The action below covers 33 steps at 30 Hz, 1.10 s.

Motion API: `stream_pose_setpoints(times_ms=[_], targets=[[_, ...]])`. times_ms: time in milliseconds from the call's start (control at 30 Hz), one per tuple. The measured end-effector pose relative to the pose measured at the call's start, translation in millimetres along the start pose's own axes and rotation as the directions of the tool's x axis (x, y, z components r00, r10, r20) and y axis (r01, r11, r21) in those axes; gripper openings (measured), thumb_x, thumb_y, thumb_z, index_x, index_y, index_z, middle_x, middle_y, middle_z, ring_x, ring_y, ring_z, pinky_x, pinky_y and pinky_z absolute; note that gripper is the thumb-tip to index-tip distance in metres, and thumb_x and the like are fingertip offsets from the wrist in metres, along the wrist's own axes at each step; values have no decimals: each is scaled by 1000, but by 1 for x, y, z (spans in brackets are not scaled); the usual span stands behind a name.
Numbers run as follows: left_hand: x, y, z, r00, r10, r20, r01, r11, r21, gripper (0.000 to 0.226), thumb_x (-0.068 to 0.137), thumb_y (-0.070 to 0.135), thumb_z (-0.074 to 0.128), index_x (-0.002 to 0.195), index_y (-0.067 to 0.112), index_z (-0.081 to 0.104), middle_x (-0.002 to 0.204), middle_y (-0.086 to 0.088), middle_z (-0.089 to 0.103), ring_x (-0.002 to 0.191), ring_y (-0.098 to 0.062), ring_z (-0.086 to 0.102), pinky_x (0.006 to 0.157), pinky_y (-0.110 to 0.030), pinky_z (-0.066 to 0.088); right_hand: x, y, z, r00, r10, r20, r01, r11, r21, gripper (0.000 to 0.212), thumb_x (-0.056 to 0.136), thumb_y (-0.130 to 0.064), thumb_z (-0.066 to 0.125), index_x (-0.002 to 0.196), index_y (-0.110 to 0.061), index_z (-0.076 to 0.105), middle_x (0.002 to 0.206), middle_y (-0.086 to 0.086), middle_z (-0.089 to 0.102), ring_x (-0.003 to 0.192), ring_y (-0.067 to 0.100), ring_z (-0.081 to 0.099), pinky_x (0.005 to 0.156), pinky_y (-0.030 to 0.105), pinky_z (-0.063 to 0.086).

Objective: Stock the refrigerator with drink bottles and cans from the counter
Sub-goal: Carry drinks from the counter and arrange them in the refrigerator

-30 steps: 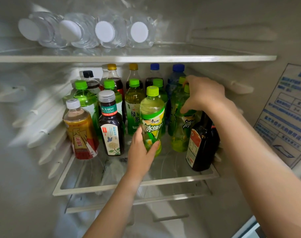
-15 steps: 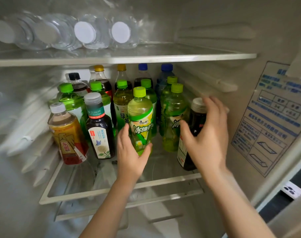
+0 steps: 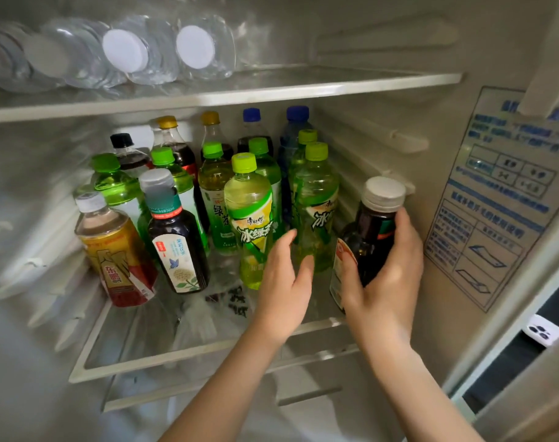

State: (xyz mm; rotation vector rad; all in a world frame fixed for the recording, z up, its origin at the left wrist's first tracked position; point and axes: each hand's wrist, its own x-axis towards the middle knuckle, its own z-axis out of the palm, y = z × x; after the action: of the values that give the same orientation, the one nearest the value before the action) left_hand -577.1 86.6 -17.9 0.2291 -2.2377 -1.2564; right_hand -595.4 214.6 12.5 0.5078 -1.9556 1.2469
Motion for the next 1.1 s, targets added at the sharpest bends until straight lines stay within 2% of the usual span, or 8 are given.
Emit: stream_pose_setpoints(times_ms=[67, 100, 167, 300, 433, 533, 833, 1100], targets=[[10, -3, 9, 988, -89, 123, 95, 994, -47, 59, 97, 23, 49, 149, 18, 21, 154, 0, 27, 141, -12, 27, 115, -28, 22, -2, 1, -5, 999, -20, 30, 20, 1000, -4, 75, 79, -9, 71, 143, -6, 30, 135, 16, 47, 125, 26, 43, 105, 35, 34], [17, -3, 13, 983, -104, 150, 119, 989, -92, 60, 97, 18, 50, 149, 13, 20, 155, -6, 27, 142, -16, 27, 118, -33, 22, -3, 1, -7, 999, -23, 42, 23, 1000, -6, 77, 80, -9, 71, 144, -7, 28, 137, 15, 46, 126, 25, 41, 106, 32, 33], [30, -5, 19, 985, -122, 123, 137, 982, -127, 59, 94, 10, 53, 146, 5, 26, 147, -15, 38, 137, -24, 37, 115, -43, 30, -6, 1, -11, 998, -24, 50, 25, 1000, -5, 78, 81, -10, 70, 145, -8, 25, 139, 17, 44, 128, 23, 38, 108, 26, 28], [42, -9, 27, 986, -165, 5, 165, 983, -75, 65, 88, 19, 65, 143, 7, 32, 139, -12, 47, 128, -24, 47, 108, -43, 39, -9, 3, -18, 998, -22, 66, 23, 1000, -13, 77, 82, -17, 65, 145, -12, 21, 139, 17, 44, 129, 21, 35, 108, 14, 21], [42, -11, 32, 990, -125, -68, 121, 991, -58, 64, 84, 19, 70, 139, 7, 39, 134, -10, 50, 122, -24, 50, 104, -45, 41, -14, 6, -22, 997, -35, 62, 40, 997, -71, 77, 82, -21, 65, 144, -9, 21, 139, 21, 44, 128, 24, 36, 107, 20, 24], [43, -11, 34, 994, -101, -44, 98, 993, -72, 61, 89, 17, 64, 142, 8, 36, 139, -10, 48, 128, -24, 46, 107, -45, 38, -15, 8, -21, 997, -49, 54, 53, 995, -87, 77, 82, -21, 65, 144, -7, 21, 140, 22, 44, 129, 26, 36, 107, 22, 25], [41, -15, 35, 999, -29, -34, 31, 999, 40, 57, 96, 19, 54, 147, 6, 32, 148, -12, 39, 139, -22, 32, 115, -37, 26, -9, 11, -17, 994, -44, 95, 53, 994, -94, 78, 83, -22, 63, 145, -8, 19, 141, 20, 43, 130, 23, 34, 106, 19, 23], [43, -19, 35, 998, -57, 19, 57, 998, -22, 58, 97, 19, 52, 148, 7, 28, 152, -10, 34, 141, -21, 30, 116, -41, 25, -10, 10, -16, 995, -58, 87, 66, 993, -98, 76, 83, -21, 62, 144, -7, 20, 140, 21, 43, 128, 25, 35, 104, 21, 25]])
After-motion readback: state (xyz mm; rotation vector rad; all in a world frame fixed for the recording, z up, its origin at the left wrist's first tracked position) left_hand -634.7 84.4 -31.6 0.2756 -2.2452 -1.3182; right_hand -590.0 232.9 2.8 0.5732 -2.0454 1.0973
